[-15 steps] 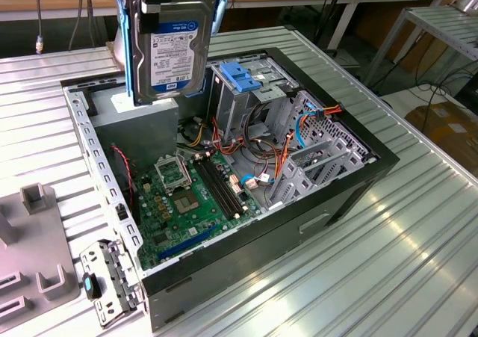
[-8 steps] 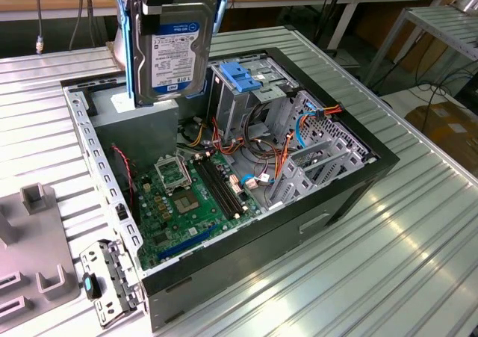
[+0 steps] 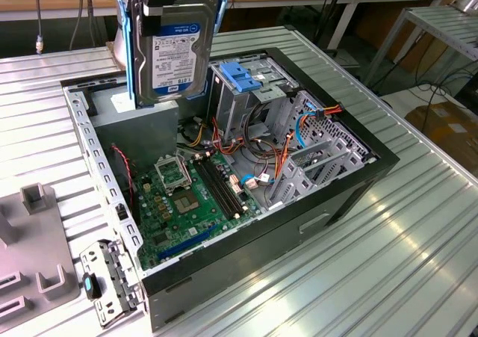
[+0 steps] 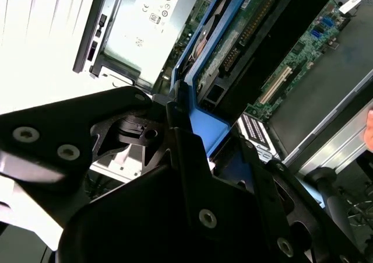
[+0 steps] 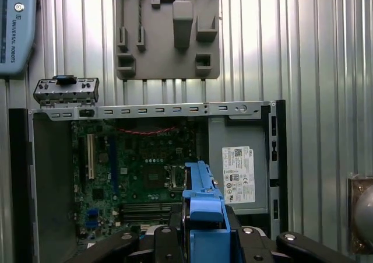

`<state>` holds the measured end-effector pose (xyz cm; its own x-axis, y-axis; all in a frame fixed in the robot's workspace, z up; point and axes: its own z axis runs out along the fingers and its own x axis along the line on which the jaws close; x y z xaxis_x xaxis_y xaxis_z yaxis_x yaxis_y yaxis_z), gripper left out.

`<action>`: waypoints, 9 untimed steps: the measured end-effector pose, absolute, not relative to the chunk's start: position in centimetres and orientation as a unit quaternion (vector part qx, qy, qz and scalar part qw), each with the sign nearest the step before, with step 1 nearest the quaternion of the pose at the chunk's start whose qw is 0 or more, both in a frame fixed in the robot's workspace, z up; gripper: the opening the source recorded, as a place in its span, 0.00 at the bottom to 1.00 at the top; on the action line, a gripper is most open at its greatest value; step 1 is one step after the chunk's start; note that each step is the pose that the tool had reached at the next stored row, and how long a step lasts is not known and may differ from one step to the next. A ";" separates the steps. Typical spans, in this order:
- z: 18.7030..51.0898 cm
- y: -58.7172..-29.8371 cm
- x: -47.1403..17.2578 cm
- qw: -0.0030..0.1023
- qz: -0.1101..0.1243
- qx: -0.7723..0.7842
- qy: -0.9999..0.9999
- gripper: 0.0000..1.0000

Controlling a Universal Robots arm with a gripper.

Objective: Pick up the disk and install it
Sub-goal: 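Insert the disk into the insertion slot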

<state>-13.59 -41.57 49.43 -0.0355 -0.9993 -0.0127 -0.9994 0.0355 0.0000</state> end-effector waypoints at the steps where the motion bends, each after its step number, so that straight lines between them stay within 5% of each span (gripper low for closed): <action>1: 49.4 -41.6 -13.6 0.005 0.004 -0.694 0.720 0.37; 9: 49.4 -41.8 -13.5 0.005 0.004 -0.694 0.720 0.37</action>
<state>-13.50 -41.77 49.43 -0.0355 -0.9993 -0.0127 -0.9994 0.0355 0.0000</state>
